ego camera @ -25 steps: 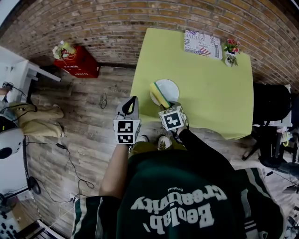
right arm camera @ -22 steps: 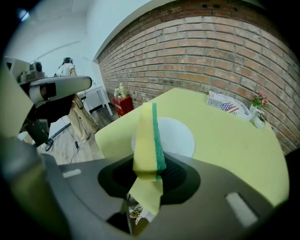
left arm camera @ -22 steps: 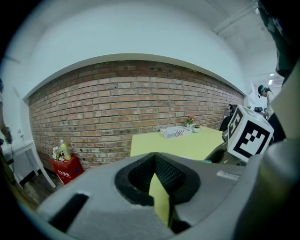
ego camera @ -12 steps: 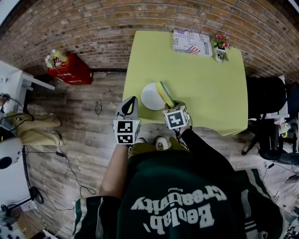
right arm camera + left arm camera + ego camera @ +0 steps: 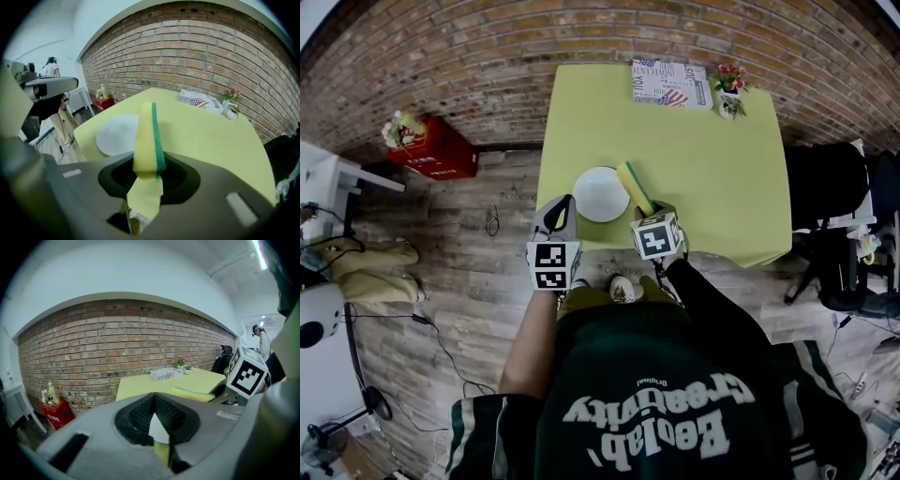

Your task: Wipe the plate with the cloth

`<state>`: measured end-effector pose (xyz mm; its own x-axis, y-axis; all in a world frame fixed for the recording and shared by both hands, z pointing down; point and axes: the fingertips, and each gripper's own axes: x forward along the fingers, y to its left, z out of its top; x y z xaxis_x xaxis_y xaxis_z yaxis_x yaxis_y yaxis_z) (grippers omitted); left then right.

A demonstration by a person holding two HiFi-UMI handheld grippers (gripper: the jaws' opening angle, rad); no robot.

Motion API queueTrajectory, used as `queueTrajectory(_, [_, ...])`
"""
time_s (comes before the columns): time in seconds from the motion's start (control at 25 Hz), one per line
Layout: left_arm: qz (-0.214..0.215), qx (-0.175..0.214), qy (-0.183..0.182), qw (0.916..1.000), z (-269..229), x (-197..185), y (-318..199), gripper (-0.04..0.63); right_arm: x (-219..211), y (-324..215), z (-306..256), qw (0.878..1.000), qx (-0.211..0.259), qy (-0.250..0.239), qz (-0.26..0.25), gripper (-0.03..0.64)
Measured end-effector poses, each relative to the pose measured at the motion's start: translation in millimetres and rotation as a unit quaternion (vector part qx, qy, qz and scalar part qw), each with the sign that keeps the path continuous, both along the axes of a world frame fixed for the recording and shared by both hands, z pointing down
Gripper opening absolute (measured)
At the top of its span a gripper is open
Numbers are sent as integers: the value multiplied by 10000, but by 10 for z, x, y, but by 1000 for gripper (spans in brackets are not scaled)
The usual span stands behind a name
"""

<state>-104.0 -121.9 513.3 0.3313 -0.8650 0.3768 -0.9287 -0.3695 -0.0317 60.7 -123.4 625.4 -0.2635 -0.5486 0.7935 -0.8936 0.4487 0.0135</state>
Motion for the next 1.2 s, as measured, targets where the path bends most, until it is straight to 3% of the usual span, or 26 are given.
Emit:
queueTrajectory(0.28, [-38,16,-7,10000,12,-15,52,3,-236,61,-120,9987,81,-476,-132,123])
queueTrajectory(0.76, [-353,-51,-62,9993,48,-292,216,3,-1022,531,-35,9892,-300,-681,-1265,127])
queueTrajectory(1.2, [-370,-70,-48,9993,90,-315,258,3,-928,547,32,9914,-340,-496,-1162,127])
